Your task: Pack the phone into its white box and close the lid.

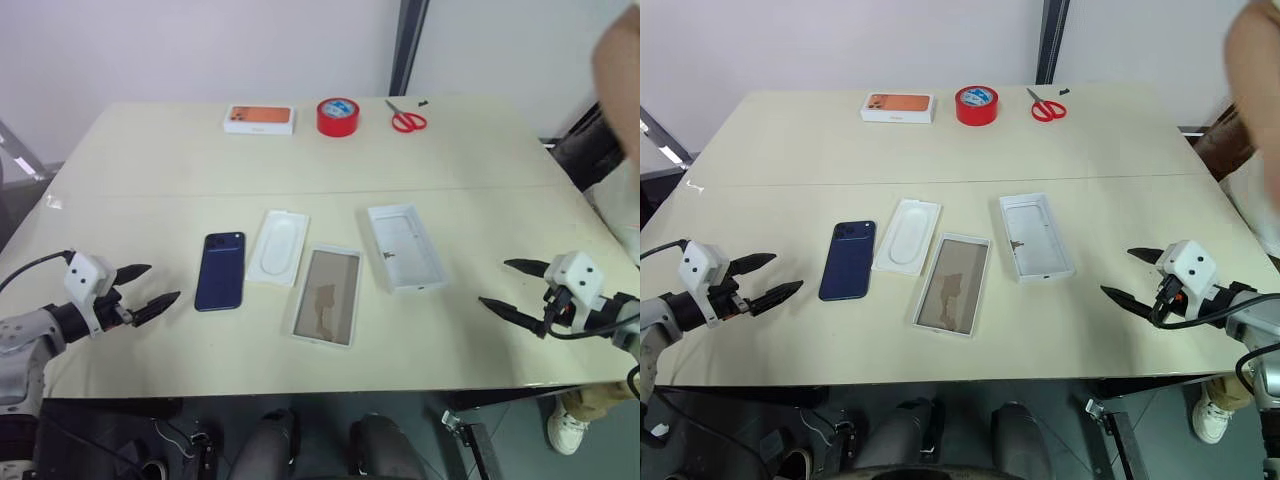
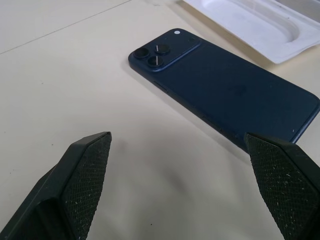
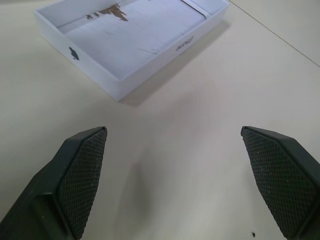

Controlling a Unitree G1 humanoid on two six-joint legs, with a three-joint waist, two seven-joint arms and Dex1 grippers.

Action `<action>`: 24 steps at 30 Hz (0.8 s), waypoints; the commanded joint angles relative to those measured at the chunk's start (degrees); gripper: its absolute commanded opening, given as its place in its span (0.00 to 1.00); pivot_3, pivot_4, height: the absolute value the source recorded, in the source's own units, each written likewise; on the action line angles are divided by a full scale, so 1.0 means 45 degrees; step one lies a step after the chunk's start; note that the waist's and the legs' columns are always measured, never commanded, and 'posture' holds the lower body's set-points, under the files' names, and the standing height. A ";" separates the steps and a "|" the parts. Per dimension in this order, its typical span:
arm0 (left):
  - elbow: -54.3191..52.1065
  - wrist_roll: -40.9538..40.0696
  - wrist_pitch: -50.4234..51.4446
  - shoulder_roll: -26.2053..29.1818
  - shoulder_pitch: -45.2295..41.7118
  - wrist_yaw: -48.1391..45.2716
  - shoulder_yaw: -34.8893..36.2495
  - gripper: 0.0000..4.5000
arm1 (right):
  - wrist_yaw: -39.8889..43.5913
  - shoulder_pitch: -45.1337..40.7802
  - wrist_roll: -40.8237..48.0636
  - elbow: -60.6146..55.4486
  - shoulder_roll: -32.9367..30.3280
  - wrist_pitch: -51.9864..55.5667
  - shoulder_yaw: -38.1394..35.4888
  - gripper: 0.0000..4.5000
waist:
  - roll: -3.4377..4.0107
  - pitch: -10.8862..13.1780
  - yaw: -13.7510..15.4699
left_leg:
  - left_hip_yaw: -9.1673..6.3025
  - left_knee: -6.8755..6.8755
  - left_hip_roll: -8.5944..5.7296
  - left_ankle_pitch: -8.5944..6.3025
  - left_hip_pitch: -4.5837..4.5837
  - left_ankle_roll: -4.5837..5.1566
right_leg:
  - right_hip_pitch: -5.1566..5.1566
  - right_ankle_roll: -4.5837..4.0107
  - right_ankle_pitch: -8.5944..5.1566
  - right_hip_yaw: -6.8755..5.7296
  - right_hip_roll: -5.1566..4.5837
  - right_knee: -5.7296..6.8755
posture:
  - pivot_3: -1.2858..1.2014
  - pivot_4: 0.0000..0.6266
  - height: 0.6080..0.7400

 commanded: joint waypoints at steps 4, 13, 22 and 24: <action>-0.0104 -0.0123 -0.0097 0.0189 -0.0044 0.0249 0.0570 1.00 | -0.0100 -0.0226 -0.0022 -0.0002 -0.0158 -0.0326 -0.0237 1.00 | 0.0000 0.0000 0.0002 | 0.0001 0.0001 0.0000 0.0000 0.0000 0.0000 | 0.0000 0.0000 0.0000 -0.0001 0.0000 0.0000 | 0.52 0.24 0.95; -0.0123 -0.0122 -0.0178 0.0159 -0.0168 0.0261 0.0501 1.00 | -0.0256 -0.0348 -0.0163 -0.0051 -0.0038 -0.0396 0.0027 1.00 | 0.0000 0.0000 0.0002 | 0.0001 0.0001 0.0000 0.0000 0.0000 0.0000 | 0.0000 0.0000 0.0000 -0.0001 0.0000 0.0000 | 0.52 0.24 0.95; -0.0303 -0.0066 0.0721 0.0247 -0.0532 0.0455 0.0175 1.00 | -0.0399 -0.0376 -0.0194 -0.0213 0.0033 -0.0424 0.0222 1.00 | 0.0000 0.0000 0.0008 | 0.0000 0.0002 0.0000 0.0000 0.0000 0.0000 | 0.0000 0.0000 0.0000 -0.0002 0.0000 0.0000 | 0.52 0.24 0.95; -0.0507 -0.0136 0.1146 0.0202 -0.0655 0.0590 0.0162 1.00 | -0.0427 -0.0387 -0.0172 -0.0300 0.0018 -0.0395 0.0267 1.00 | 0.0000 0.0000 -0.0002 | 0.0000 0.0002 0.0000 0.0000 0.0000 0.0000 | 0.0001 0.0000 0.0000 -0.0002 0.0000 0.0000 | 0.52 0.24 0.95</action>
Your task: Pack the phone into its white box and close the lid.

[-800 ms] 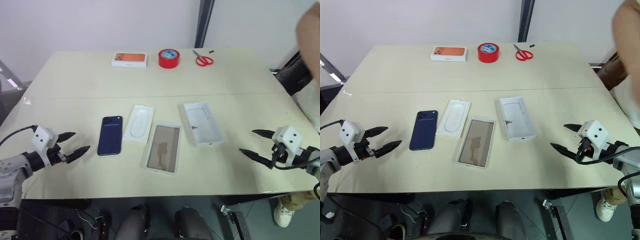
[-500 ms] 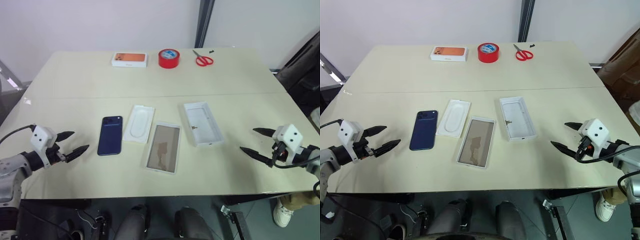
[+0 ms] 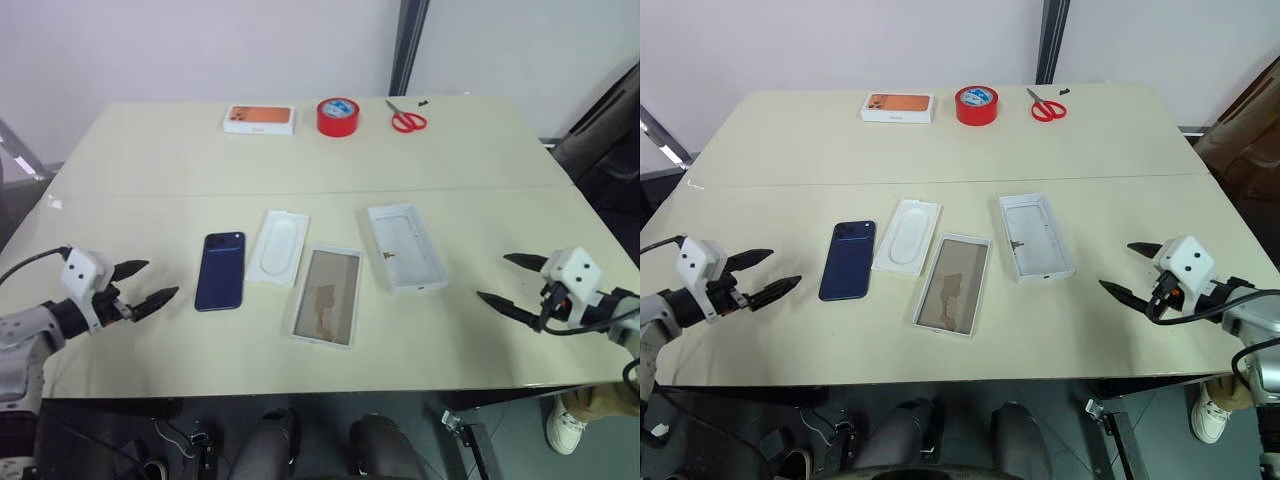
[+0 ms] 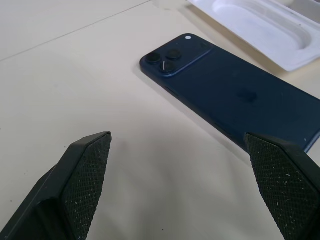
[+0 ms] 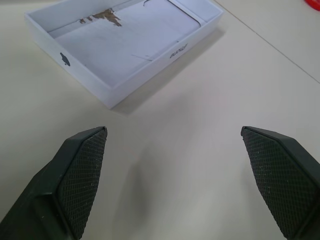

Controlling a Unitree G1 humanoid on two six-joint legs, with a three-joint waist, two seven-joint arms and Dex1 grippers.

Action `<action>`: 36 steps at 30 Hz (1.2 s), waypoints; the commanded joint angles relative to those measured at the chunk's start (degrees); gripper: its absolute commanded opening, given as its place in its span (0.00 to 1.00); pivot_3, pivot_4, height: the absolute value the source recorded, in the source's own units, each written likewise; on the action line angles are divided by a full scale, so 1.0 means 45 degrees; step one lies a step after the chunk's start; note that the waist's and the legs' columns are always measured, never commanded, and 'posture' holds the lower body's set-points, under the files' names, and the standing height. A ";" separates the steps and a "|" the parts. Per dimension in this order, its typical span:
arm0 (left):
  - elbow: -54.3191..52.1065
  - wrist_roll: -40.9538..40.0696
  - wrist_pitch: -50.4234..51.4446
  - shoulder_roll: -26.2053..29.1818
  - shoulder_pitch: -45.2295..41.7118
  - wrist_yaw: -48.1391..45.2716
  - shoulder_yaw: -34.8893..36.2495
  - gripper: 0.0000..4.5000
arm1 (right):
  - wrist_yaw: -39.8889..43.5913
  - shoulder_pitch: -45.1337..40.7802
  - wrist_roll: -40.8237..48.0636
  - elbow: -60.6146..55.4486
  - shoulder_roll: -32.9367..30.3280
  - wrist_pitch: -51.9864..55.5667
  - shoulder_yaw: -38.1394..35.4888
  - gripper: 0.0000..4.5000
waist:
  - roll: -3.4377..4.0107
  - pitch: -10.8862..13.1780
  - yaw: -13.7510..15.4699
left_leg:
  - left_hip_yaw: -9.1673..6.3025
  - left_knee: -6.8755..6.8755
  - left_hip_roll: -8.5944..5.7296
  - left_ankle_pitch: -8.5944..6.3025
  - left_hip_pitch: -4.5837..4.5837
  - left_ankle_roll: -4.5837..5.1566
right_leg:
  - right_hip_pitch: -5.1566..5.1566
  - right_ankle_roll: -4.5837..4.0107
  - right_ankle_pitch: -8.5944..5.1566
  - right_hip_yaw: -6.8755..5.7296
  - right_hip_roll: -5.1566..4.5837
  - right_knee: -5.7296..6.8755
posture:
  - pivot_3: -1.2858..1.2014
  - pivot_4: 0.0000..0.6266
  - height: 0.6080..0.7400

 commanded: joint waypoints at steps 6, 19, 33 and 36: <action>-0.1581 -0.0724 0.2805 -0.0210 -0.1273 0.1404 -0.0066 1.00 | -0.0276 -0.0792 0.0022 -0.0837 0.0048 0.0065 0.0399 1.00 | 0.0000 0.0000 -0.0004 | 0.0001 0.0006 -0.0001 0.0000 0.0000 0.0000 | 0.0001 0.0001 0.0000 0.0000 0.0000 0.0002 | 0.52 0.24 0.95; -0.2513 -0.0892 0.7063 -0.3029 -0.4474 0.4270 -0.2430 1.00 | -0.0566 -0.3767 -0.0302 -0.2322 0.1743 0.0983 0.3339 1.00 | -0.0007 0.0001 0.0039 | -0.0005 0.0036 -0.0004 0.0004 -0.0008 -0.0006 | 0.0002 0.0004 0.0002 -0.0012 0.0009 0.0015 | 0.52 0.24 0.95; -0.1279 -0.0938 0.9203 -0.4620 -0.6204 0.5811 -0.2837 1.00 | -0.0850 -0.3338 -0.0438 -0.2546 0.1875 0.0982 0.3291 1.00 | -0.0008 0.0001 0.0008 | -0.0004 0.0048 -0.0007 0.0035 -0.0019 -0.0057 | -0.0009 0.0005 0.0001 -0.0008 0.0012 0.0019 | 0.52 0.24 0.95; -0.1058 -0.0928 0.9549 -0.4722 -0.6434 0.5981 -0.2834 1.00 | -0.0887 -0.3305 -0.0441 -0.2573 0.1833 0.0980 0.3274 1.00 | -0.0008 0.0001 -0.0006 | -0.0003 0.0048 -0.0007 0.0035 -0.0019 -0.0058 | -0.0011 0.0005 0.0001 -0.0008 0.0013 0.0019 | 0.52 0.24 0.95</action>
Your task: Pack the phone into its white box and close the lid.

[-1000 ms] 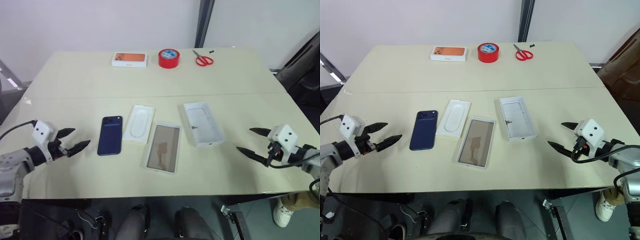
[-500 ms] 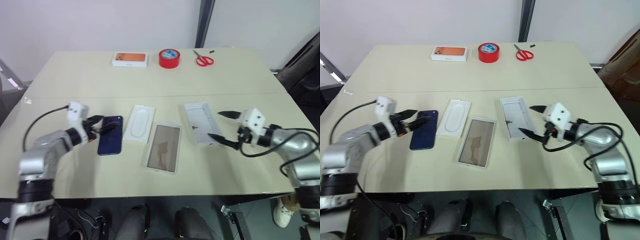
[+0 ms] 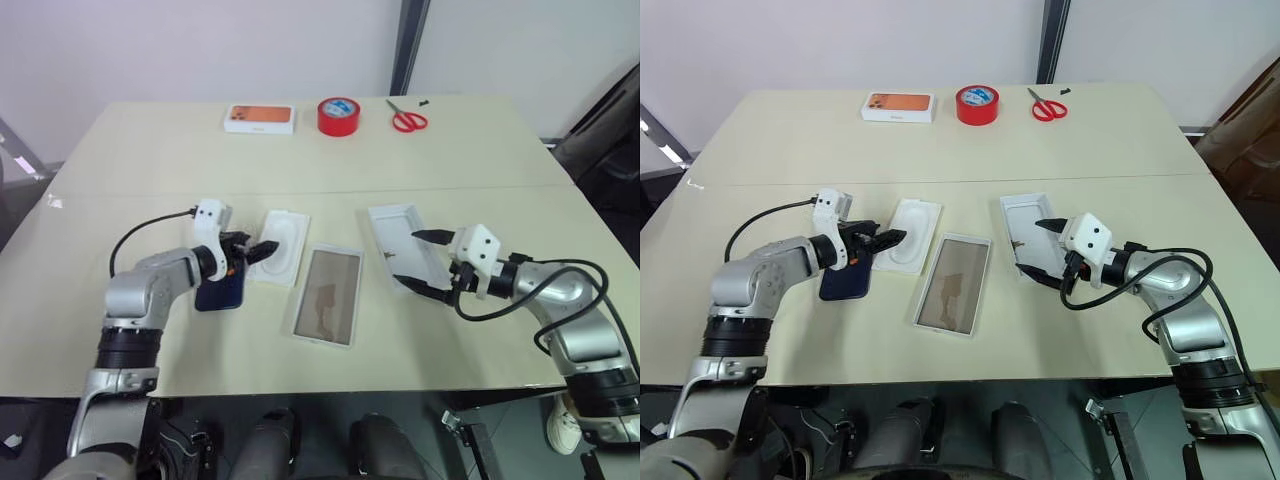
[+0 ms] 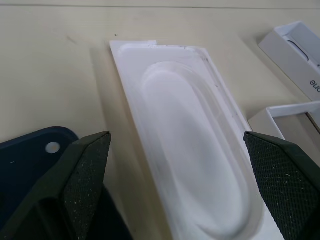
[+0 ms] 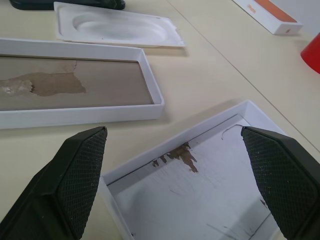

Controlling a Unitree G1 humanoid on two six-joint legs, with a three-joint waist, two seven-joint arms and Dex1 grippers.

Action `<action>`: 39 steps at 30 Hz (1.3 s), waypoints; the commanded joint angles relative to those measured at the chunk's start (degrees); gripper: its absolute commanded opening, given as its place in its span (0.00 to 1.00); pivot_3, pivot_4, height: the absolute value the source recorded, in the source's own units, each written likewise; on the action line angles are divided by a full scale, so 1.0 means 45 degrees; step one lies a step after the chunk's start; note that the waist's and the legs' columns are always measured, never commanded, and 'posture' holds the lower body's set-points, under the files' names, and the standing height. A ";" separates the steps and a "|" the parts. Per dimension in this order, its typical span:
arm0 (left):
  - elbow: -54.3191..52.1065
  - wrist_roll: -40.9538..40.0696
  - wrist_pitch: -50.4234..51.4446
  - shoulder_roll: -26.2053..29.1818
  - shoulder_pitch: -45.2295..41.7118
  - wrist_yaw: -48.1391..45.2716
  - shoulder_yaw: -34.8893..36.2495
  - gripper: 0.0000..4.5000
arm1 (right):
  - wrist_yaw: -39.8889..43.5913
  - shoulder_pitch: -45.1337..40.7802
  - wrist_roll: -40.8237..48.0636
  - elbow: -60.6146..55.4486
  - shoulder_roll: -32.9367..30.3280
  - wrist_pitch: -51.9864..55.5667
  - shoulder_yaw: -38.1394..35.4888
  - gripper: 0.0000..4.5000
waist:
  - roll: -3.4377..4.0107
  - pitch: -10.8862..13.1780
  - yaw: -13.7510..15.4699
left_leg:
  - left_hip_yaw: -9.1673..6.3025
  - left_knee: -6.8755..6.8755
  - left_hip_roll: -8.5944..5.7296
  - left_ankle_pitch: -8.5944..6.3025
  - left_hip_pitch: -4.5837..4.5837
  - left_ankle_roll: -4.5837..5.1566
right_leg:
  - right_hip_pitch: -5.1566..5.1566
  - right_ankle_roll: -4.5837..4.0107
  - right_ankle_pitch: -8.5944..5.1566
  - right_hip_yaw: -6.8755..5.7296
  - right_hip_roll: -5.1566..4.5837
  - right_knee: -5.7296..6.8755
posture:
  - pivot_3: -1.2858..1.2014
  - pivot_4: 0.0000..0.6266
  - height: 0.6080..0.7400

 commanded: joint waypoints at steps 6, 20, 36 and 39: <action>0.0679 -0.0848 0.2275 -0.0350 -0.1059 0.0468 0.0791 1.00 | -0.0167 0.0045 0.0058 -0.0461 -0.0138 -0.0135 -0.0479 1.00 | 0.0000 -0.0001 -0.0004 | 0.0000 0.0005 0.0000 0.0004 0.0001 -0.0007 | 0.0000 0.0000 0.0000 0.0000 0.0002 0.0005 | 0.52 0.24 0.95; 0.0197 -0.1364 0.4251 -0.0652 -0.1173 0.0590 0.0883 1.00 | -0.0397 0.0062 0.0083 -0.0609 -0.0107 -0.0062 -0.0485 1.00 | -0.0001 -0.0001 0.0008 | -0.0001 0.0012 -0.0001 0.0011 0.0001 -0.0019 | 0.0005 0.0000 0.0000 0.0000 0.0001 0.0008 | 0.52 0.24 0.95; 0.0342 -0.1186 0.4399 -0.0629 -0.0978 0.1008 0.0978 0.39 | -0.0522 0.0012 0.0076 -0.0677 -0.0044 -0.0047 -0.0413 1.00 | -0.0002 -0.0001 0.0002 | -0.0001 0.0012 -0.0001 0.0013 0.0000 -0.0023 | 0.0004 0.0000 0.0000 0.0001 0.0001 0.0008 | 0.52 0.24 0.95; 0.0365 -0.1160 0.4600 -0.0645 -0.0974 0.1105 0.0955 0.33 | -0.0534 -0.0004 0.0077 -0.0703 -0.0040 -0.0023 -0.0391 1.00 | -0.0003 -0.0001 0.0002 | -0.0001 0.0012 -0.0001 0.0013 0.0001 -0.0023 | 0.0004 0.0000 0.0000 0.0001 0.0001 0.0008 | 0.52 0.24 0.95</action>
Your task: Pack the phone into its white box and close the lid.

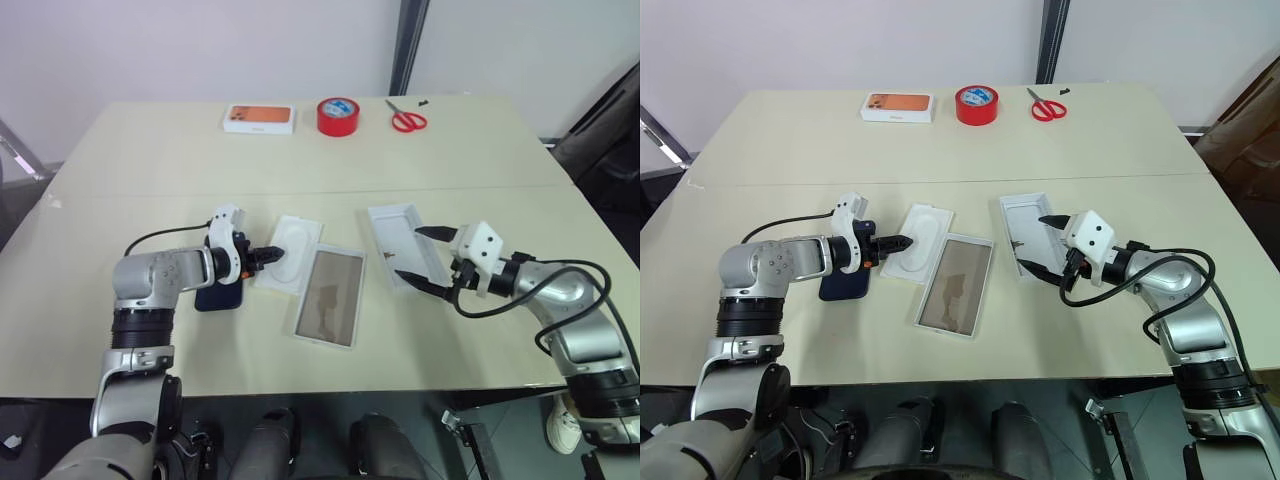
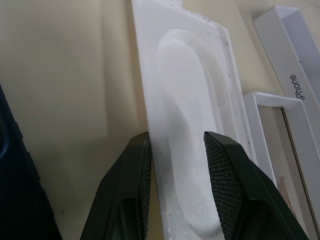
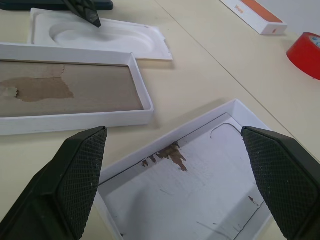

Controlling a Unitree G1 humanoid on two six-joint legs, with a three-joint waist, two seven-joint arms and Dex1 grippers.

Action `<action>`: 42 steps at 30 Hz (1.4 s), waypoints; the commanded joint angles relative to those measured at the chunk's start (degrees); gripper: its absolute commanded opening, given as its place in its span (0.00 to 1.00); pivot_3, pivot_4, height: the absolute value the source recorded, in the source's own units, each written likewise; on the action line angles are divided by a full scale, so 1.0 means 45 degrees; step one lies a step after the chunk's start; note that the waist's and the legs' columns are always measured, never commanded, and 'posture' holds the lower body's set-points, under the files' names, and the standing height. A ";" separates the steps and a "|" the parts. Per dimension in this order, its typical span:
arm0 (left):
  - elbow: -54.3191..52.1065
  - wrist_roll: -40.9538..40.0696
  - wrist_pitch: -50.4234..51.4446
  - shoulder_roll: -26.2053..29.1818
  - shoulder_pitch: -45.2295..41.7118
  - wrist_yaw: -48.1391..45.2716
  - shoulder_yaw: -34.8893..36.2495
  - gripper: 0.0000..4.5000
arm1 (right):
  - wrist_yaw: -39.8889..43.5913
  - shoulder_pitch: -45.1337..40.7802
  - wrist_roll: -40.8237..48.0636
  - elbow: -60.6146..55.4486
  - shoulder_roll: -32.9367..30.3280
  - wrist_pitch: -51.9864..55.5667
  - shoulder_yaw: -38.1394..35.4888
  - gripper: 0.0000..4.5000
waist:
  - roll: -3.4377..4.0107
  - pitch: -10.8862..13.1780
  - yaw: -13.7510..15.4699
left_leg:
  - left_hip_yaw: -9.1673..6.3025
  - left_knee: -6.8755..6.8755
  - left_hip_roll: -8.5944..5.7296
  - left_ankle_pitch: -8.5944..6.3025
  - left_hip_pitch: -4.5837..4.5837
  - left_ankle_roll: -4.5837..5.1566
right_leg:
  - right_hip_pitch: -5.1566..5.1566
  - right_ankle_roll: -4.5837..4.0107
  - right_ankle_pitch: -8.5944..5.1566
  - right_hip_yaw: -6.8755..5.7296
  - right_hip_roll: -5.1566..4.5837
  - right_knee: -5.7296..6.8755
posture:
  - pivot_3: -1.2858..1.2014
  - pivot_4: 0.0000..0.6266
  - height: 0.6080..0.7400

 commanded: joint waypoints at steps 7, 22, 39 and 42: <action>0.0212 -0.0180 0.0455 -0.0019 -0.0066 0.0280 0.0480 0.01 | -0.0089 -0.0049 0.0116 -0.0673 -0.0065 0.0014 -0.0310 1.00 | 0.0000 0.0000 0.0000 | 0.0000 0.0001 0.0000 0.0000 0.0001 0.0000 | 0.0001 0.0000 0.0000 0.0000 0.0000 0.0000 | 0.52 0.24 0.95; 0.0359 -0.0736 0.0460 -0.0299 -0.0543 0.1160 0.1844 0.01 | 0.1061 0.0622 0.2135 -0.3498 0.0274 0.2972 0.1049 1.00 | -0.0004 -0.0001 -0.0004 | -0.0003 -0.0001 0.0001 -0.0001 -0.0001 0.0000 | -0.0004 0.0000 0.0000 -0.0001 0.0000 0.0000 | 0.52 0.24 0.95; -0.0210 -0.1007 0.0303 -0.0288 -0.0475 0.1115 0.1980 0.01 | 0.2711 -0.1364 0.1080 -0.3542 0.1060 0.4880 0.5277 1.00 | -0.0008 0.0001 -0.0007 | -0.0008 0.0001 -0.0001 -0.0001 -0.0004 -0.0001 | -0.0010 0.0000 0.0000 -0.0003 0.0000 0.0000 | 0.52 0.24 0.95; -0.0341 -0.0993 0.0303 -0.0302 -0.0370 0.1140 0.1949 0.01 | 0.2517 -0.1525 0.0232 -0.3041 0.1207 0.4376 0.5754 1.00 | -0.0009 0.0000 0.0001 | -0.0010 0.0001 -0.0001 -0.0001 -0.0004 -0.0001 | -0.0011 0.0000 0.0000 -0.0006 0.0000 0.0000 | 0.52 0.24 0.95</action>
